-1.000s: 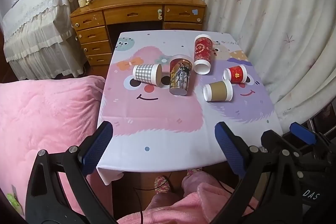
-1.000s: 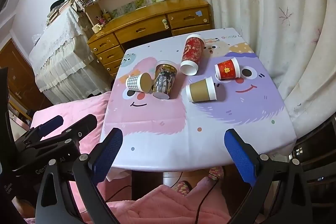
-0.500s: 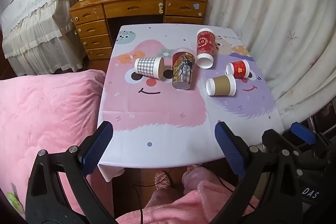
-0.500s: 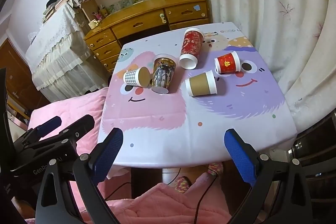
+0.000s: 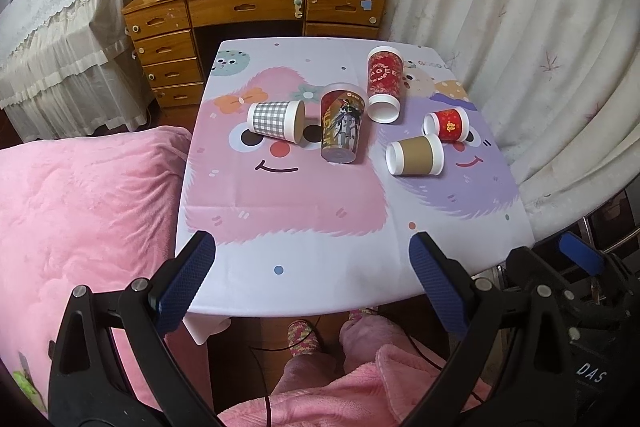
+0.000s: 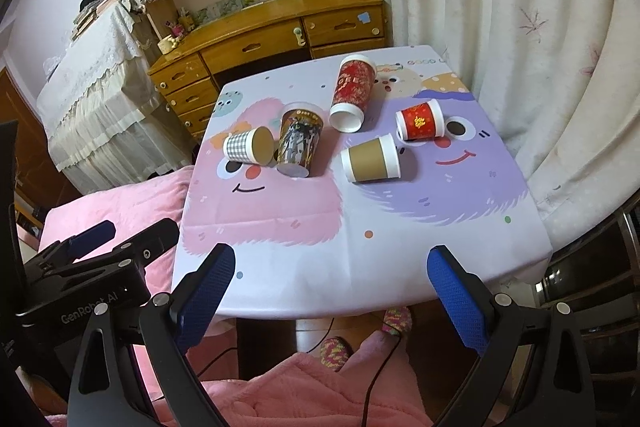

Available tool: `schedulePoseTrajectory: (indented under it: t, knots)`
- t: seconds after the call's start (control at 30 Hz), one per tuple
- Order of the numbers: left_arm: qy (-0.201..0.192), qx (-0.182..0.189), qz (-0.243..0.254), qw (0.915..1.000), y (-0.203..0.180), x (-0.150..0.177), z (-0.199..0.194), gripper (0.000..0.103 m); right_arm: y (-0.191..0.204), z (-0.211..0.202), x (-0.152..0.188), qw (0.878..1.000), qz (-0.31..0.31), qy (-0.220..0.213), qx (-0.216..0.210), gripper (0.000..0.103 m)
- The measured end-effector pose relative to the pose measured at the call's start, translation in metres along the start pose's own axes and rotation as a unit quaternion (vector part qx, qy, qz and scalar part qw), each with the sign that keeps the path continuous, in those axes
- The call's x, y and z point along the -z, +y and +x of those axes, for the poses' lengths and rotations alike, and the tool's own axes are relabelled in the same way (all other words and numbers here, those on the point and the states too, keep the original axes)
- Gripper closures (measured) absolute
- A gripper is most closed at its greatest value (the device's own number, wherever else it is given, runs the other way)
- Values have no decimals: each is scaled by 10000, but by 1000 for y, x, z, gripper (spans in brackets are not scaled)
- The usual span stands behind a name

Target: Flip cup upright

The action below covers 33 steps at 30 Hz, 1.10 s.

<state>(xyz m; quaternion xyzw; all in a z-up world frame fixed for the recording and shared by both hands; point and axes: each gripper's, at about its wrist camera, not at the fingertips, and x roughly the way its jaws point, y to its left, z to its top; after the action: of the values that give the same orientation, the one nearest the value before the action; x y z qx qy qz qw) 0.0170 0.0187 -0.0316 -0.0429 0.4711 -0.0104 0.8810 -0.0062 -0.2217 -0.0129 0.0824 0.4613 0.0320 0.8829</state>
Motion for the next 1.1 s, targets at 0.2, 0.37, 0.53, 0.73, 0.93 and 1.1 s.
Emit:
schedulePoseTrajectory:
  t: [0.2,0.37,0.53,0.73,0.93,1.1]
  knots:
    - [-19,-26,65,10000,-1,-1,0,6,-3,-6,0,9999,92,-50,1,4]
    - [-17,-39,80,10000,1,0,-1,6,0,-6,1,9999,92,-56,-19,4]
    - [-26,-36,82,10000,1,1,-1,6,5,-2,3,10000,68,-32,-59,5]
    - [-1,1,136,9999,6,6,0,6,12,5,5,10000,70,36,-48,6]
    - [110,73,233,9996,0,1,9,6,3,10,7,9996,251,107,-5,6]
    - [382,201,317,9986,-14,-10,25,6,-18,19,3,9985,486,238,52,6]
